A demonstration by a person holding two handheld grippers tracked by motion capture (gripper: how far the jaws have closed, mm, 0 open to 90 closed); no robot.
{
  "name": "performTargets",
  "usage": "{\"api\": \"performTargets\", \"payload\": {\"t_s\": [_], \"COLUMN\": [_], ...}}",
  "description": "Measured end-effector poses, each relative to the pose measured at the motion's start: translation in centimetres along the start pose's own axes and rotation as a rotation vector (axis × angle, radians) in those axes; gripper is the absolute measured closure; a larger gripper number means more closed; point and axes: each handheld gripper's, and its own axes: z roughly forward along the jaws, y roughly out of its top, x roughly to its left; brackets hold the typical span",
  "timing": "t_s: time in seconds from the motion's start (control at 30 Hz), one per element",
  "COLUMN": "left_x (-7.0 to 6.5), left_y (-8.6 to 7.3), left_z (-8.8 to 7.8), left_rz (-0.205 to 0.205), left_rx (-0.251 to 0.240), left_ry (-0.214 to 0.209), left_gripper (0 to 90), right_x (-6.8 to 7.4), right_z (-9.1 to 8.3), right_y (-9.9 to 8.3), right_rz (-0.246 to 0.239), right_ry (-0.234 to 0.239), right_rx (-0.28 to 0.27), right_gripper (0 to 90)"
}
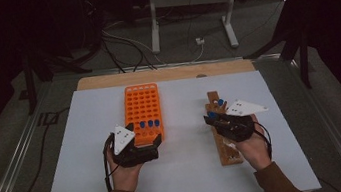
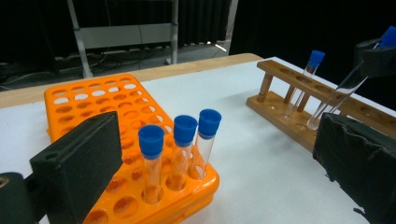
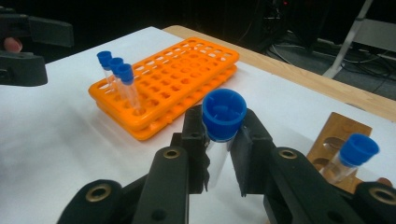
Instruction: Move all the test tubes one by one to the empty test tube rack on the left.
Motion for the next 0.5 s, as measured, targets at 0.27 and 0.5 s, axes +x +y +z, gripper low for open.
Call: {"api": "performTargets", "payload": {"t_s": [0.27, 0.5], "left_x": [-1.4, -3.9], "left_y": [0.4, 0.6], "left_z": [0.5, 1.4], "left_rz": [0.049, 0.116], "left_rx": [0.013, 0.019], "left_ry": [-0.027, -0.061], "left_gripper": [3.9, 6.7], "right_x": [0.3, 0.8], "right_z": [0.2, 0.2], "right_y": [0.0, 0.2], "right_rz": [0.015, 0.007], "right_ry": [0.026, 0.045], "right_rx": [0.004, 0.003], "right_gripper": [76.6, 76.6]}}
